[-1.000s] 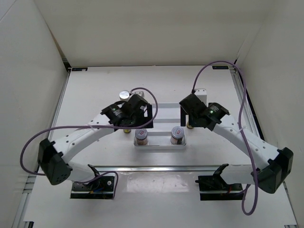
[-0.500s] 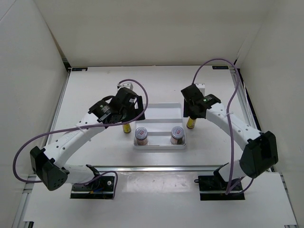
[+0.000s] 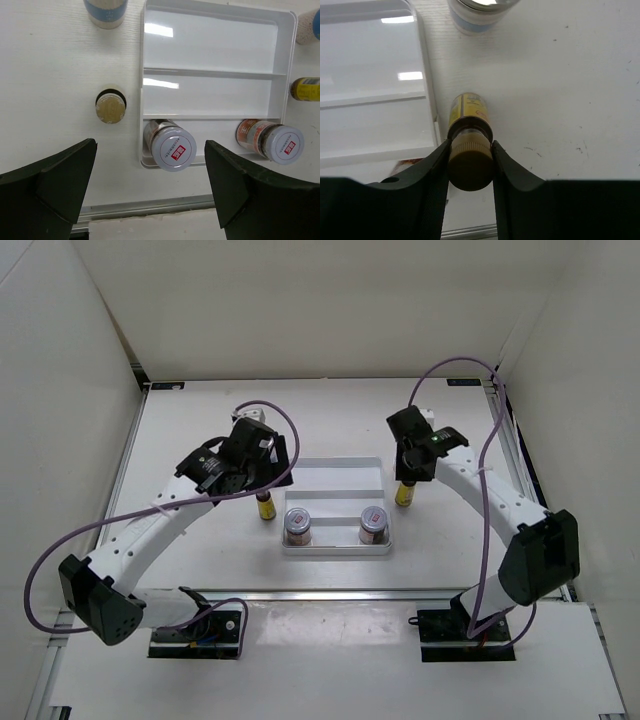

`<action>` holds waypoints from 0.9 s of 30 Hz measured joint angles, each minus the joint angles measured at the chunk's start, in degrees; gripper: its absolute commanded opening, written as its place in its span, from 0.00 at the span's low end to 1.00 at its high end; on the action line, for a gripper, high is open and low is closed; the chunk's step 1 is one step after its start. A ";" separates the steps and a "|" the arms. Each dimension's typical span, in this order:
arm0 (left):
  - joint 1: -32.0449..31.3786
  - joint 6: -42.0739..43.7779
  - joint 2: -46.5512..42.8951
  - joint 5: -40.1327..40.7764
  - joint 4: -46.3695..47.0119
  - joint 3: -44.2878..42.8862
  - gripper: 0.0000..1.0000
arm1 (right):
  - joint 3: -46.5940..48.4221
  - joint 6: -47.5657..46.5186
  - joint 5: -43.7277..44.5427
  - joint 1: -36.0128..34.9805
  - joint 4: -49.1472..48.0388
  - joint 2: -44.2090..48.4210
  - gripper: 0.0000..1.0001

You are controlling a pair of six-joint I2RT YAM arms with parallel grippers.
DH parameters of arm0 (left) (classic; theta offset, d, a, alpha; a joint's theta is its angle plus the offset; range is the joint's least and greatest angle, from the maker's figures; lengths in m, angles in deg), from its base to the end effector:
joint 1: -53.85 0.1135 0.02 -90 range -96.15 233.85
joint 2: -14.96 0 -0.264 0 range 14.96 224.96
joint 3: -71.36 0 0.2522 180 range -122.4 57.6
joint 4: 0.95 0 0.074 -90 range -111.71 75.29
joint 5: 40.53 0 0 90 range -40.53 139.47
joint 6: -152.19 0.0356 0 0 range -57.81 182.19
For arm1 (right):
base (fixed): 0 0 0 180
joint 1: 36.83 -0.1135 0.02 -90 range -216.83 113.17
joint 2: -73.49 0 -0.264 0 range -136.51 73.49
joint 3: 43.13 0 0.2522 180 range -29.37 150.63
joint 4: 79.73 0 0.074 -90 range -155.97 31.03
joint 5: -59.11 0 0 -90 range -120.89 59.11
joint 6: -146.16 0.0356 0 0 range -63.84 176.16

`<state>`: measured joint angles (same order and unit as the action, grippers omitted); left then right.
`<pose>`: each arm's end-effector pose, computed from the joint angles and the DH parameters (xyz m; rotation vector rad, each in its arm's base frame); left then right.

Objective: Organize the condiment bottles

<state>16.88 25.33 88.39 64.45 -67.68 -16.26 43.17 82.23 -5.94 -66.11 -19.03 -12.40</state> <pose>0.2094 -0.1461 0.3423 -0.1072 2.4575 -0.2421 0.2742 0.1365 0.2863 0.0761 2.4853 -0.1805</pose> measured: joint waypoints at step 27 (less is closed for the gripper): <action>3.89 4.68 -5.53 0.79 2.71 10.12 1.00 | 4.04 -4.02 -6.97 -8.79 -2.78 -5.46 0.59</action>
<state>20.77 30.00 82.86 65.24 -64.97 -6.14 47.21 78.21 -12.92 -74.89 -21.81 -17.86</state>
